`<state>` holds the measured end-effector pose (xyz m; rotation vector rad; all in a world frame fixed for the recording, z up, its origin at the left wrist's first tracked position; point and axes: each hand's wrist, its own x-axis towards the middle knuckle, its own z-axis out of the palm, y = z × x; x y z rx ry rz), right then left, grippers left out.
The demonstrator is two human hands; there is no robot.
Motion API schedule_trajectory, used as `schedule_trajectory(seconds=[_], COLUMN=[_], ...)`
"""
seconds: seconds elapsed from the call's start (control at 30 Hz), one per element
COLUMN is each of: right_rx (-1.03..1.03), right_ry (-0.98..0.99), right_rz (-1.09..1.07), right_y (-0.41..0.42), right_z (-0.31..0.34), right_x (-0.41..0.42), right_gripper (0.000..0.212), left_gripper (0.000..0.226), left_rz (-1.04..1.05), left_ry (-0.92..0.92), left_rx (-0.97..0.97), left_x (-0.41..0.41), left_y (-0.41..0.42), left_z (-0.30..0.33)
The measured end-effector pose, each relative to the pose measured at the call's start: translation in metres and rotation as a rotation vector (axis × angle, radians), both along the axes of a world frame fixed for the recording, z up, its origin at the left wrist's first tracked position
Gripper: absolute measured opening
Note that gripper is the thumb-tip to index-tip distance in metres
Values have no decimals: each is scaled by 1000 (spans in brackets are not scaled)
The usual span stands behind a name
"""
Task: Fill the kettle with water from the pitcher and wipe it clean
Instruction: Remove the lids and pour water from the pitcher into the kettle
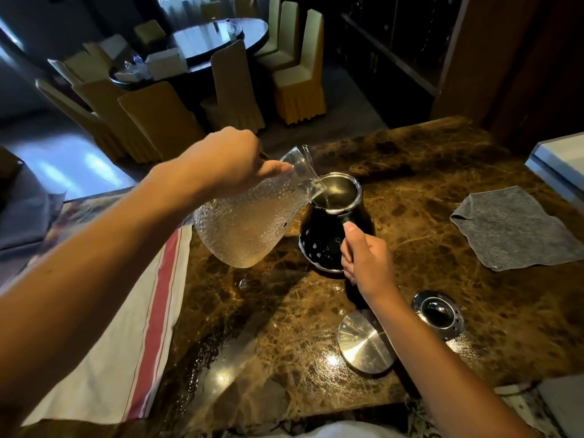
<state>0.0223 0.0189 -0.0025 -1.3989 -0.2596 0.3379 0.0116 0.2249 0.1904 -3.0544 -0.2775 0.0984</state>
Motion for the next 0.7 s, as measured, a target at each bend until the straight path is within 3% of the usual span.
schedule_trajectory(seconds=[0.1,0.23,0.37,0.5,0.57,0.7], right_rx=[-7,-31,-24,-52,-63,-94], right_ry=[5,8,21,42,39,37], right_rz=[-15,-39,-48,-76,-76,-81], right_y=[2,2,2,3,2,2], right_z=[-1,-2,0,2,2,0], right_x=[0,0,-2,-3,-4,-3], right_gripper=[74,70,68,63,61,60], left_gripper=[70,61,66,51,54,60], left_rz=[31,68,135,382,492,585], left_ry=[-74,-151,-292,-540,-618,-741], left_rx=[-77,-333,-722,-1182,-1395,-1333], left_x=[-11,-19,-36,-76,-100,-136], left_y=[8,14,28,40,42,32], left_z=[-12,-20,-37,-74,-91,-116])
